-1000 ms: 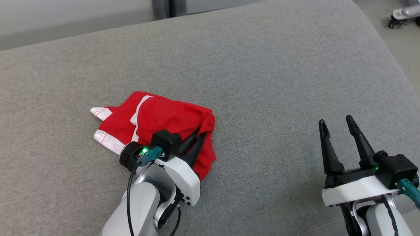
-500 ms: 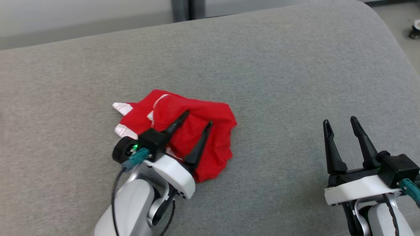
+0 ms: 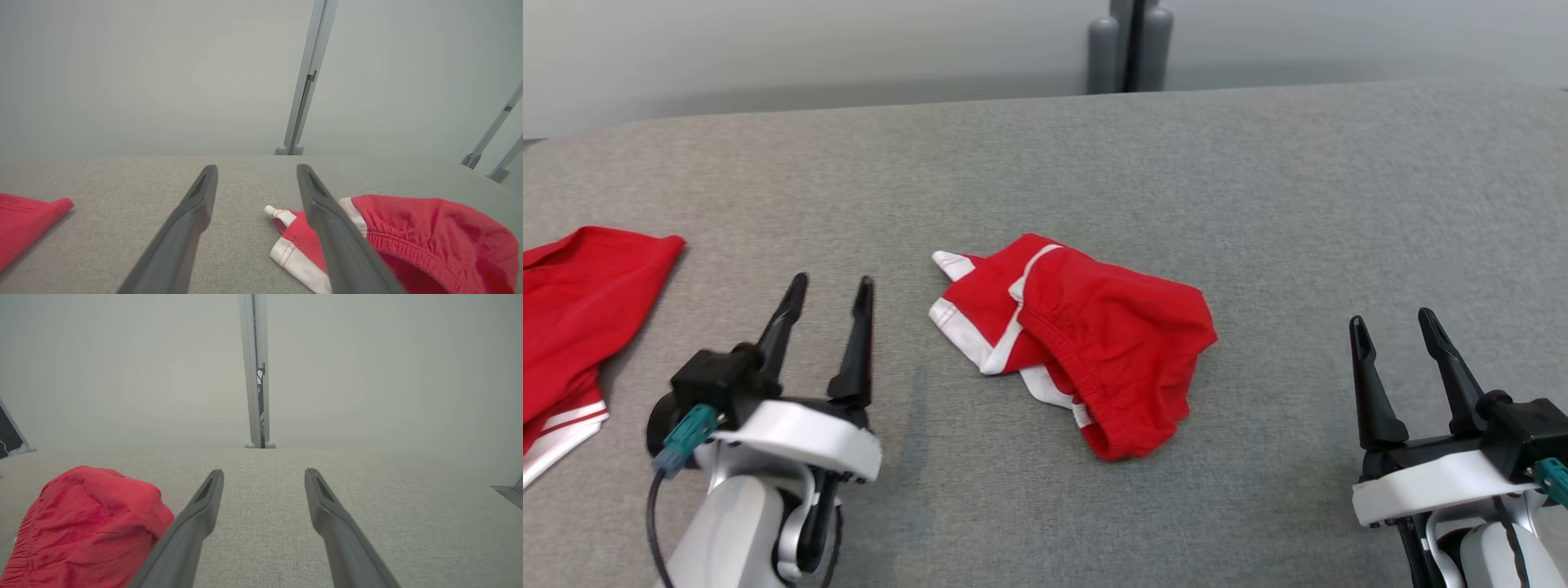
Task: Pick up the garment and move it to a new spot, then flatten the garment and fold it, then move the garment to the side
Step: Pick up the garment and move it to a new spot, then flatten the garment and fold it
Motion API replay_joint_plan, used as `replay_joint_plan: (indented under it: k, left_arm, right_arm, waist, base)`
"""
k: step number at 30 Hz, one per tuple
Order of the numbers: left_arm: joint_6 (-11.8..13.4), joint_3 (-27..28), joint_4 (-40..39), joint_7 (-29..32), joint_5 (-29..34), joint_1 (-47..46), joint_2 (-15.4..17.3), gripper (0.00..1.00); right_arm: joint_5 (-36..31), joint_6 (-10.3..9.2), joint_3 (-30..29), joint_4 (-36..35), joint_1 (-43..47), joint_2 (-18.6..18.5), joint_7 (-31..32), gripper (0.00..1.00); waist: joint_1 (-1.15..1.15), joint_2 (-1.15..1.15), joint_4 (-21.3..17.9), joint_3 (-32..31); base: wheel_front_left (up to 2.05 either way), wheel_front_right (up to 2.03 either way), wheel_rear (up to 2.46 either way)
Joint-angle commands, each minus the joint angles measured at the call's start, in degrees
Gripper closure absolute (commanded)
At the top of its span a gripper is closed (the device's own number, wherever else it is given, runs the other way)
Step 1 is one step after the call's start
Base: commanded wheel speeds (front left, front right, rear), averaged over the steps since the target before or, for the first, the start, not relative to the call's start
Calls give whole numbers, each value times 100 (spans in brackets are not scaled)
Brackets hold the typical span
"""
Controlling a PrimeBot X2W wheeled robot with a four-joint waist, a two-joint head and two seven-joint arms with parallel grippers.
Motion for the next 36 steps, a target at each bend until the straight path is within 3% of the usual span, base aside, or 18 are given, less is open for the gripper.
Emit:
replay_joint_plan:
  k: [1,14,36]
  left_arm:
    - [61,102,-53,-47,-62,142,76,0]
    - [249,267,-577,-130,26,965,434,0]
    - [467,181,-1073,114,-89,1799,564,0]
  right_arm:
    - [-31,11,-18,-44,45,-50,38,0]
    - [-12,11,-59,-59,363,-80,143,0]
    - [22,11,-159,-339,945,-2,373,0]
  waist:
    - [0,0,135,-99]
    - [0,0,261,-573]
    - [0,0,206,-1042]
  base:
    - [0,0,0]
    - [0,0,0]
    - [0,0,0]
